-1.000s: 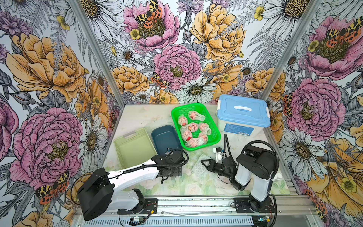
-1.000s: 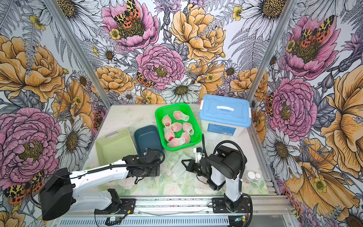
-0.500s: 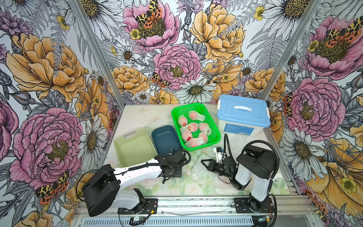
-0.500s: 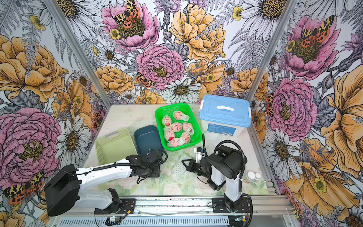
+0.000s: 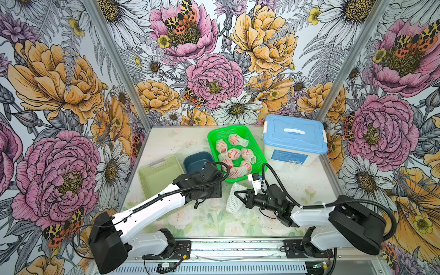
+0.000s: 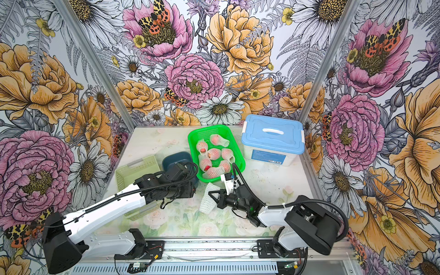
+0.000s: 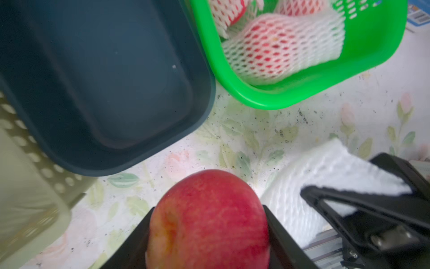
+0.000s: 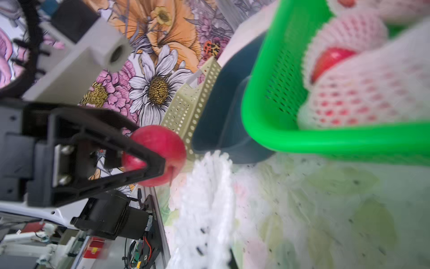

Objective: Remove foam nets from apples
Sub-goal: Pick up the apple from the center of the board, then place the apple in the basket.

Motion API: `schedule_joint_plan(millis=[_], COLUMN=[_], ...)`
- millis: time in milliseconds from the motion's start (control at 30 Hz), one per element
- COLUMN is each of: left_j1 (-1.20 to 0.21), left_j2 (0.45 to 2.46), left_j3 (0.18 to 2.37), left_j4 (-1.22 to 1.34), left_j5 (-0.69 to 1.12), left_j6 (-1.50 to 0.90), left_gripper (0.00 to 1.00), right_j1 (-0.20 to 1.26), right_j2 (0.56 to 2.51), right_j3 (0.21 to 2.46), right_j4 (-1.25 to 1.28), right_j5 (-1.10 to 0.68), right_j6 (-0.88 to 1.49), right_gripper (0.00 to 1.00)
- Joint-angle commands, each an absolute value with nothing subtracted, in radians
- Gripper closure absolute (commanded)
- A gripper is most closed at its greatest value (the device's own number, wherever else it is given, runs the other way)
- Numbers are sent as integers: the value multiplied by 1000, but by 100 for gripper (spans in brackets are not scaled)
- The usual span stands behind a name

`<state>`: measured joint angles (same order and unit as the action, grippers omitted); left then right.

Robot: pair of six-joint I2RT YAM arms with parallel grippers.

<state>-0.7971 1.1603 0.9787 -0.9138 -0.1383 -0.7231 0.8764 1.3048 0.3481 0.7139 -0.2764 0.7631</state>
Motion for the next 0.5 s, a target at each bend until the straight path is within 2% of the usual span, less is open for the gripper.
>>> schedule_joint_plan(millis=[0, 100, 200, 367, 467], left_j1=[-712, -595, -460, -317, -156], left_j2=[1090, 1030, 1004, 970, 918], left_j3=[1001, 979, 942, 919, 837], left_j4=[-1033, -1049, -1045, -1003, -903], left_j5=[-225, -238, -219, -305, -218], left_j6=[-683, -662, -644, -640, -654], left_gripper=[47, 47, 46, 43, 43], right_j1=[899, 875, 837, 770, 756], right_j2=[1185, 1167, 1229, 1397, 1537], right_j3=[448, 546, 673, 906, 1099], right_j4=[310, 205, 122, 59, -57], right_j5=[-175, -193, -245, -339, -371], right_j6=[567, 510, 469, 451, 433], right_gripper=[100, 100, 100, 100, 100])
